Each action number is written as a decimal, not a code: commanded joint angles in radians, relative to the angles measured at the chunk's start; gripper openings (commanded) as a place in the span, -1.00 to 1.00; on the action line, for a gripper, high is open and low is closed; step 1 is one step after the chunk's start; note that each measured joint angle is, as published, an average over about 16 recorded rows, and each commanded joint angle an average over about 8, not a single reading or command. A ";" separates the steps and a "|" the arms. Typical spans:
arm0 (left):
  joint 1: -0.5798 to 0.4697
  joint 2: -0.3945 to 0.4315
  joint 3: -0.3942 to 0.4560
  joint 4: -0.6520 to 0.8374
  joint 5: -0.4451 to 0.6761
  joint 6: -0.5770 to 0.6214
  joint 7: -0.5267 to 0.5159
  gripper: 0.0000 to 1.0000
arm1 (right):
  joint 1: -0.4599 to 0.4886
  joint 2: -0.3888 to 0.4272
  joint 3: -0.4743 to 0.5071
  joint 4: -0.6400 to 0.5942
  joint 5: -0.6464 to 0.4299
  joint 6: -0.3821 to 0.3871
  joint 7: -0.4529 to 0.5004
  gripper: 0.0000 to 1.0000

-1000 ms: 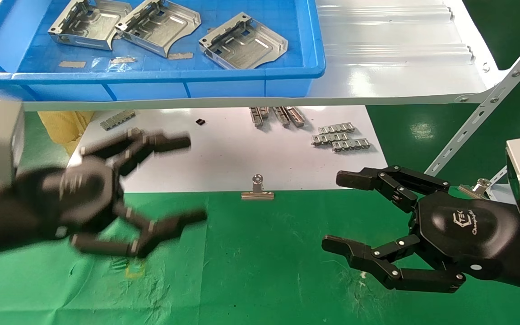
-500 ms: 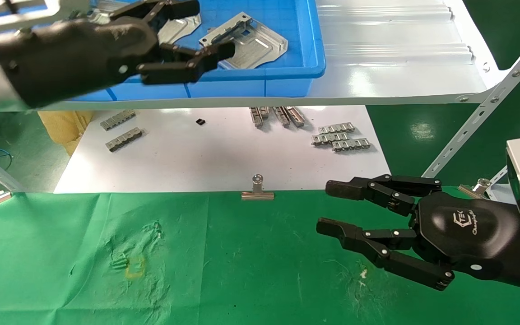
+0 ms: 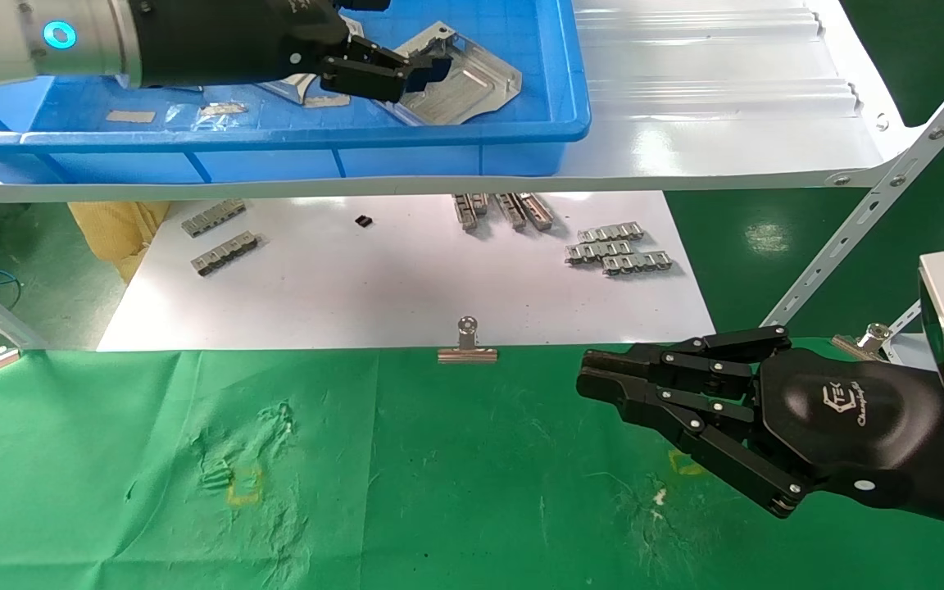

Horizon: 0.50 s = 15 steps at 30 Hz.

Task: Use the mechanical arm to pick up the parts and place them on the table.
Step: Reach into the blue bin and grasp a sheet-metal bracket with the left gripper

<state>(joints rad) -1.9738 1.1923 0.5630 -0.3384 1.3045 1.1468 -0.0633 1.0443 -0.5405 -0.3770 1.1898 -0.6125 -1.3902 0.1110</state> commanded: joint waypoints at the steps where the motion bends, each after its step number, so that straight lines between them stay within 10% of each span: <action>1: -0.036 0.032 0.012 0.069 0.022 -0.020 0.015 0.04 | 0.000 0.000 0.000 0.000 0.000 0.000 0.000 -1.00; 6: -0.073 0.071 0.023 0.150 0.045 -0.069 0.051 -0.92 | 0.000 0.000 0.000 0.000 0.000 0.000 0.000 -1.00; 15: -0.102 0.095 0.034 0.225 0.061 -0.060 0.096 -1.00 | 0.000 0.000 0.000 0.000 0.000 0.000 0.000 -1.00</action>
<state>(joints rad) -2.0732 1.2890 0.5968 -0.1153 1.3651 1.0801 0.0300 1.0443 -0.5405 -0.3770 1.1898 -0.6125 -1.3902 0.1110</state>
